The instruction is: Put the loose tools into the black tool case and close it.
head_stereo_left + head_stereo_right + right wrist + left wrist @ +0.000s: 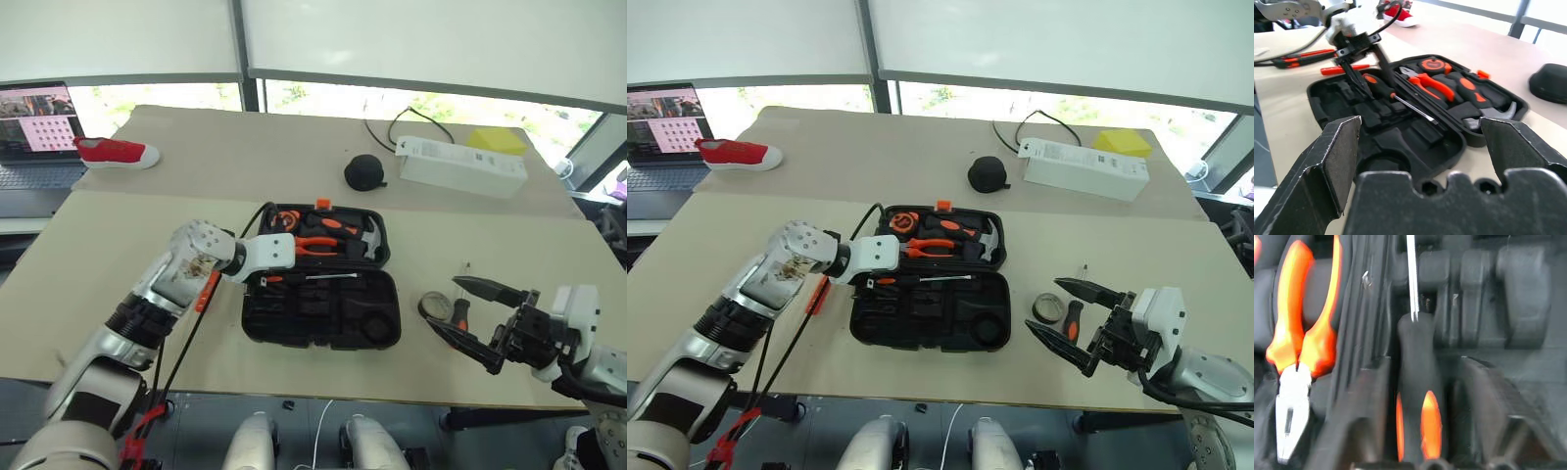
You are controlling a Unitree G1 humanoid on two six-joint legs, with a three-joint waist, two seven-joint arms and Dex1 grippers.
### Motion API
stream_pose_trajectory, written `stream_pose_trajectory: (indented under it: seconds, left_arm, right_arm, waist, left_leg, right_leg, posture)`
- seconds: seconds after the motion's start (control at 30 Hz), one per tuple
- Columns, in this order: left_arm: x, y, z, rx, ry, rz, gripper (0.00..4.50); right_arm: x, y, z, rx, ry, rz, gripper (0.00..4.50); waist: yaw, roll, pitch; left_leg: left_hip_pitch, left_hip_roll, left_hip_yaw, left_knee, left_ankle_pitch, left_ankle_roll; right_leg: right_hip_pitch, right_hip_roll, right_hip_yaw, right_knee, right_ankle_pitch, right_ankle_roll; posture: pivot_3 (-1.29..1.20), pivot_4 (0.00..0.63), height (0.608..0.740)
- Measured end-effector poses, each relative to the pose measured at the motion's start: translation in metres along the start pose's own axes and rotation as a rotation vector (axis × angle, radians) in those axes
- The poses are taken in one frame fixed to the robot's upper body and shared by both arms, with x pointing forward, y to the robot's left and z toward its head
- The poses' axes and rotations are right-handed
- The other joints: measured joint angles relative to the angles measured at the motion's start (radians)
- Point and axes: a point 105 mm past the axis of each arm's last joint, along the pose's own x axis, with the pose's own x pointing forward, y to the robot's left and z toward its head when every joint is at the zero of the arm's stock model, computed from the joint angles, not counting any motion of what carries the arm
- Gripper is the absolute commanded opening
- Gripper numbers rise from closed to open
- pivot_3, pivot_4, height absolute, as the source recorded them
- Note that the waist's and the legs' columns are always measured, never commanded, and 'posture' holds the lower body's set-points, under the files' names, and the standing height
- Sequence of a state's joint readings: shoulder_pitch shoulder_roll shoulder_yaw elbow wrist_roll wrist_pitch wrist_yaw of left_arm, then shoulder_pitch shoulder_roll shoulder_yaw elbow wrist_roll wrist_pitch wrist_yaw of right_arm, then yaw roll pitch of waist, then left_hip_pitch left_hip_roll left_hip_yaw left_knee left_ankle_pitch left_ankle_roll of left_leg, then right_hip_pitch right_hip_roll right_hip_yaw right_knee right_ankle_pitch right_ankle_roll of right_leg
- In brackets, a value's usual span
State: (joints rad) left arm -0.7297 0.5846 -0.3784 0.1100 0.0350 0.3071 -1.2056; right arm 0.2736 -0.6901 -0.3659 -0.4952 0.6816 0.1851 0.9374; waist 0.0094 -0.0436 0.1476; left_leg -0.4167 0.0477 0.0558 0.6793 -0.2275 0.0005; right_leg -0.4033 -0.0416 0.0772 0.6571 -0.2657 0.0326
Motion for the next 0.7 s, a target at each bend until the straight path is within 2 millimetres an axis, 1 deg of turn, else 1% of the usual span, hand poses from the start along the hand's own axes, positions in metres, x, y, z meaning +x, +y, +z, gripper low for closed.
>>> stream_pose_trajectory:
  seconds: [0.07, 0.1, 0.17, 0.2, 0.23, 0.3, 0.4, 0.43, 0.47, 0.63, 0.7]
  left_arm:
    - [-0.005, 0.006, 0.008, 0.006, -0.057, 0.037, 3.48]
    - [-0.011, 0.01, 0.013, -0.004, -0.104, 0.061, 3.48]
    - [-0.018, 0.014, 0.017, -0.017, -0.161, 0.082, 2.91]
    - [-0.023, 0.015, 0.017, -0.038, -0.195, 0.1, 2.7]
    - [-0.024, 0.015, 0.015, -0.057, -0.21, 0.106, 2.37]
    - [-0.022, 0.011, 0.006, -0.099, -0.215, 0.104, 1.6]
    - [-0.01, 0.002, -0.015, -0.186, -0.21, 0.107, 0.44]
    - [-0.007, 0.0, -0.02, -0.208, -0.208, 0.108, 0.14]
    - [-0.004, -0.001, -0.023, -0.229, -0.207, 0.11, 0.05]
    - [0.004, -0.002, -0.024, -0.24, -0.2, 0.122, 0.05]
    - [0.006, 0.0, -0.023, -0.22, -0.187, 0.126, 0.05]
  right_arm:
    - [0.0, 0.001, 0.001, 0.003, -0.003, 0.005, 4.5]
    - [-0.001, 0.002, 0.0, 0.012, 0.0, 0.006, 4.5]
    - [-0.002, 0.003, -0.003, 0.025, 0.01, 0.006, 4.5]
    - [-0.002, 0.004, -0.004, 0.033, 0.013, 0.005, 4.5]
    - [-0.003, 0.004, -0.005, 0.036, 0.011, 0.002, 4.5]
    - [-0.003, 0.004, -0.005, 0.042, 0.005, -0.003, 4.5]
    - [-0.004, 0.005, -0.008, 0.057, 0.004, -0.016, 4.5]
    - [-0.004, 0.006, -0.008, 0.062, 0.001, -0.019, 4.5]
    - [-0.005, 0.006, -0.009, 0.066, 0.002, -0.021, 4.5]
    - [-0.006, 0.006, -0.01, 0.069, 0.004, -0.028, 4.5]
    - [-0.006, 0.006, -0.01, 0.069, 0.005, -0.029, 4.5]
  waist:
    - [0.0, 0.0, 0.0]
    - [0.0, 0.0, 0.0]
    - [-0.002, 0.0, 0.0]
    - [-0.005, 0.001, 0.0]
    - [-0.005, 0.001, 0.0]
    - [-0.005, 0.001, 0.0]
    - [-0.004, 0.001, 0.0]
    - [-0.002, 0.001, 0.0]
    - [0.0, 0.001, 0.0]
    - [0.001, 0.001, 0.0]
    - [0.002, 0.001, 0.0]
  left_leg:
    - [0.0, 0.0, 0.0, 0.0, 0.0, 0.0]
    - [0.0, 0.0, 0.0, -0.001, 0.0, 0.0]
    - [0.0, 0.0, 0.0, -0.001, 0.0, 0.0]
    - [0.0, 0.0, 0.0, -0.001, 0.0, 0.0]
    - [0.001, 0.0, 0.0, -0.001, 0.0, 0.0]
    - [0.001, 0.0, 0.0, -0.001, 0.0, 0.0]
    - [0.001, 0.0, 0.0, 0.0, 0.0, 0.0]
    - [0.001, 0.0, 0.0, 0.0, 0.0, 0.0]
    - [0.0, 0.0, 0.0, 0.0, 0.0, 0.0]
    - [0.001, 0.0, 0.0, 0.0, 0.0, 0.0]
    - [0.001, 0.0, 0.0, 0.0, 0.0, 0.0]
  right_leg:
    - [0.0, 0.0, 0.0, 0.0, 0.0, 0.0]
    - [0.0, 0.0, 0.0, 0.0, 0.0, 0.0]
    - [0.0, 0.0, 0.0, 0.0, 0.0, 0.0]
    - [0.0, 0.0, 0.0, 0.0, 0.0, 0.0]
    - [0.0, 0.0, 0.0, 0.001, 0.0, 0.0]
    - [0.0, 0.0, 0.0, 0.001, 0.0, 0.0]
    - [0.0, 0.0, 0.0, 0.001, 0.0, 0.0]
    - [0.0, 0.0, 0.0, 0.001, 0.0, 0.0]
    - [0.0, 0.0, 0.0, 0.0, 0.0, 0.0]
    - [0.0, 0.0, 0.0, 0.0, 0.0, 0.0]
    - [0.001, 0.0, 0.0, 0.0, 0.0, 0.0]
  posture:
    - [0.0, 0.15, 0.74]
    - [0.0, 0.15, 0.74]
    - [0.0, 0.15, 0.74]
    - [0.0, 0.15, 0.74]
    - [0.0, 0.15, 0.74]
    - [0.0, 0.15, 0.74]
    - [0.0, 0.15, 0.74]
    - [0.0, 0.15, 0.74]
    - [0.0, 0.15, 0.74]
    - [0.0, 0.15, 0.74]
    - [0.0, 0.15, 0.74]
